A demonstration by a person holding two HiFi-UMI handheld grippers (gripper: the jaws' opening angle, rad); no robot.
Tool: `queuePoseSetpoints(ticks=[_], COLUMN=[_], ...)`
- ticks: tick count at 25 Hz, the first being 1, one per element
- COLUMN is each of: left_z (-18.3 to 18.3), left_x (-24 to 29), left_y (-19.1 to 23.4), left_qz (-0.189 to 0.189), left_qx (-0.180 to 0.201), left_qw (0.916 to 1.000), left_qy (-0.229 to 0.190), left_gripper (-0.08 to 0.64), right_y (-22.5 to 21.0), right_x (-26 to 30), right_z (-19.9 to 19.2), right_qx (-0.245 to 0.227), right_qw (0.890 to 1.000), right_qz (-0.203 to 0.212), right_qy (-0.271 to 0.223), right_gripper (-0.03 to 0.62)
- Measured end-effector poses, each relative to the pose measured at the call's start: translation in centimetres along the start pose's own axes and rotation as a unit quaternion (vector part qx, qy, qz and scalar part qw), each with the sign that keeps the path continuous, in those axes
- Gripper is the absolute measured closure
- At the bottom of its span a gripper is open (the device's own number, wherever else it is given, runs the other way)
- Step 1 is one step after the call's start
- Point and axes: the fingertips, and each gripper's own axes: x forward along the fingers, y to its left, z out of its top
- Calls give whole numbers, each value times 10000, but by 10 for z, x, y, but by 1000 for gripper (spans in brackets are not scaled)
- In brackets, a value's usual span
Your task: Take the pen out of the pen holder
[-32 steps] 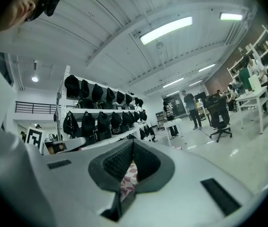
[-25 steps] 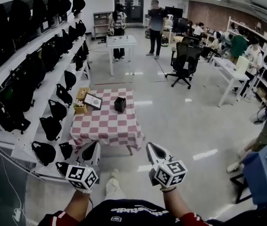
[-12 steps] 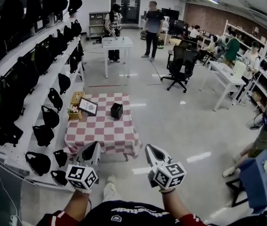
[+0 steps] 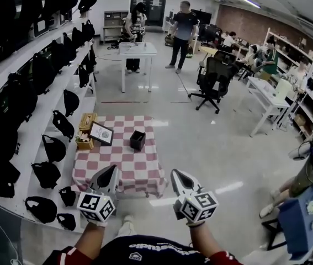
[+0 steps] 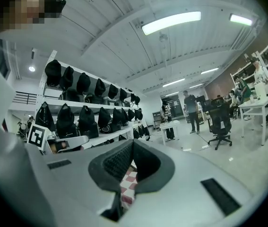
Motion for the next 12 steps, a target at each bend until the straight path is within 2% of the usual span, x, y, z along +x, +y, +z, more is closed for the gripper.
queuePoseSetpoints(ticks=[12], left_z=[12], left_x=[76], left_y=[83], left_qz=[-145], left_qx=[14], left_qw=[9998], left_qy=[114], left_gripper=[555], right_y=[-22], right_x=[108], right_z=[27], right_qx=[84], right_qw=[9996], right_qz=[-138], right_qy=[-237], right_gripper=[589])
